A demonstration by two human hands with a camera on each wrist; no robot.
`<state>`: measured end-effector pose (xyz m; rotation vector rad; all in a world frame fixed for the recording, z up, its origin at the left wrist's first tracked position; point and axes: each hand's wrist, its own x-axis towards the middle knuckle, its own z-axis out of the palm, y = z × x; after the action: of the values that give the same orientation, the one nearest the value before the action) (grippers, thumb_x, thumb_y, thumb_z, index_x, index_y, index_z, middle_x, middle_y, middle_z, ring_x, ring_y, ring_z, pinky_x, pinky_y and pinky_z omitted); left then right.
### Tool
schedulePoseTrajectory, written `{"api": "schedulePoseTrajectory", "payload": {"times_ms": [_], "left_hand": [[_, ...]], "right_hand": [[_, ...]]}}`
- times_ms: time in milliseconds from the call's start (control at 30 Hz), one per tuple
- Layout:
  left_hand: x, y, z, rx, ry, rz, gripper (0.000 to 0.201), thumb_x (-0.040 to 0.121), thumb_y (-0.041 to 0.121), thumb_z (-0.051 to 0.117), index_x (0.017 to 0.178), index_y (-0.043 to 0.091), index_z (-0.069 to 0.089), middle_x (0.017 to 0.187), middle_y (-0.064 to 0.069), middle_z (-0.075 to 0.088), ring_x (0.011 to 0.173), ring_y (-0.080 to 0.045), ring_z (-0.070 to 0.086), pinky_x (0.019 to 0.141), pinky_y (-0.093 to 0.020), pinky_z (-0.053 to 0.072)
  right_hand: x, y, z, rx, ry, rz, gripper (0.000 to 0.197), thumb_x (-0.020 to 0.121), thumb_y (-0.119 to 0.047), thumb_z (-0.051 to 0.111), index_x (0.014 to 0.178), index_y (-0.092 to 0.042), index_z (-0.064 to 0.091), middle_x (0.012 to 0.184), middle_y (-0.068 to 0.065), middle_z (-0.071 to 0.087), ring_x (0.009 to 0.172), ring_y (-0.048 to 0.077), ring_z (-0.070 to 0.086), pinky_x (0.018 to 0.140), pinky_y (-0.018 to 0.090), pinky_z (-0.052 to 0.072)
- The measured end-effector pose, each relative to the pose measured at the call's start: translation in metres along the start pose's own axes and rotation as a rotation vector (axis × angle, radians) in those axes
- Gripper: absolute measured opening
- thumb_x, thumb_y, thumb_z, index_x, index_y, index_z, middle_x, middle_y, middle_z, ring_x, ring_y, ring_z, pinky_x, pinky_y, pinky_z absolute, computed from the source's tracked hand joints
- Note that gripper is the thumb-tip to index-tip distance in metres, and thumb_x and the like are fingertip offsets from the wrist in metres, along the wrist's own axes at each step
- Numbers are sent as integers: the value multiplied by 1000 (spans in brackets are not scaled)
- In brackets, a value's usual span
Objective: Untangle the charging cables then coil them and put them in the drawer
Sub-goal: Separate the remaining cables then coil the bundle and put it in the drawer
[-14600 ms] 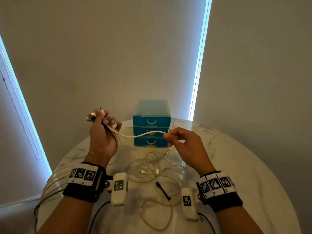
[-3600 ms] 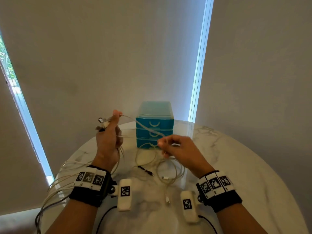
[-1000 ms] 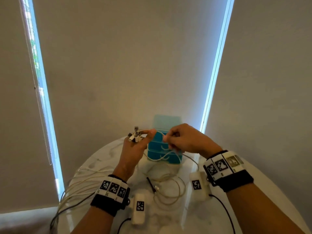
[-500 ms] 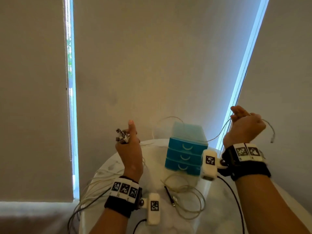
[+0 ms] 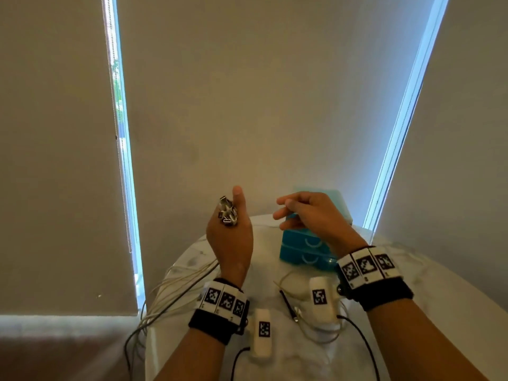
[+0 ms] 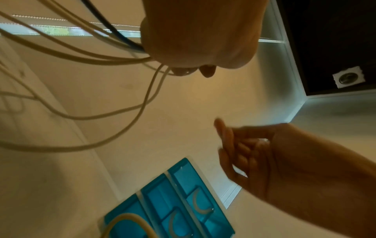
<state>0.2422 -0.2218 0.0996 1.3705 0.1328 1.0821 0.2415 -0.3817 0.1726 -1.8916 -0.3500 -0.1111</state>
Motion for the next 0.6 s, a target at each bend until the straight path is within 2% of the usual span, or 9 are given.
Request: {"api": "schedulePoseTrajectory", "payload": {"times_ms": [67, 133, 200, 267, 333, 367, 467, 533, 600], "left_hand": [[-1, -2, 3, 280, -69, 63, 59, 108, 64, 44, 67, 23, 54, 62, 3, 59, 62, -17, 59, 60, -32, 43], [-4, -6, 6, 503, -128, 105, 60, 108, 67, 35, 68, 26, 51, 66, 6, 59, 65, -21, 60, 62, -32, 40], [-9, -7, 7, 613, -184, 86, 61, 108, 68, 32, 69, 27, 53, 70, 3, 61, 69, -24, 60, 64, -33, 41], [-13, -6, 8, 673, -244, 78, 60, 109, 66, 33, 71, 26, 56, 72, 1, 60, 70, -25, 59, 65, -33, 40], [-15, -5, 7, 694, -273, 70, 59, 109, 63, 35, 72, 25, 58, 73, -1, 61, 71, -26, 60, 66, -34, 42], [-15, -5, 7, 702, -278, 90, 59, 110, 62, 36, 70, 24, 57, 71, -2, 62, 70, -27, 60, 67, -35, 44], [-13, -10, 9, 705, -313, 195, 61, 111, 56, 37, 62, 23, 50, 66, -5, 67, 66, -29, 65, 71, -38, 51], [-14, -10, 11, 566, -400, 140, 60, 112, 52, 42, 60, 22, 48, 64, -3, 64, 64, -26, 63, 67, -37, 48], [-17, -8, 11, 395, -477, 58, 60, 111, 48, 50, 58, 21, 46, 55, 2, 54, 58, -22, 54, 63, -38, 43]], "right_hand": [[-11, 28, -12, -187, -42, 78, 18, 109, -21, 63, 112, -9, 76, 84, -1, 83, 69, 9, 74, 67, 22, 62], [-21, 53, -15, -472, -236, 191, 20, 103, -36, 71, 101, -18, 78, 82, -5, 81, 67, 7, 69, 65, 22, 60], [-29, 70, -6, -754, -426, 289, 31, 96, -54, 74, 100, -23, 80, 84, -8, 79, 70, 8, 69, 69, 23, 59], [-33, 81, 2, -987, -480, 277, 35, 92, -57, 76, 101, -24, 80, 88, -8, 75, 84, 13, 70, 80, 28, 60], [-32, 85, 1, -970, -468, 195, 26, 98, -48, 72, 102, -23, 81, 86, -11, 69, 90, 14, 66, 84, 29, 54], [-31, 84, -4, -845, -455, 166, 27, 103, -46, 66, 101, -24, 81, 82, -12, 68, 84, 11, 64, 81, 27, 52], [-32, 73, -15, -455, -309, 146, 49, 108, -60, 49, 90, -29, 82, 75, -8, 67, 69, 9, 59, 71, 26, 54], [-38, 72, -13, -543, -318, 156, 57, 98, -78, 49, 88, -31, 79, 82, -8, 70, 77, 8, 63, 76, 27, 55], [-45, 82, -8, -819, -464, 226, 54, 87, -85, 60, 92, -33, 75, 96, -9, 71, 91, 10, 66, 88, 32, 56]]}}
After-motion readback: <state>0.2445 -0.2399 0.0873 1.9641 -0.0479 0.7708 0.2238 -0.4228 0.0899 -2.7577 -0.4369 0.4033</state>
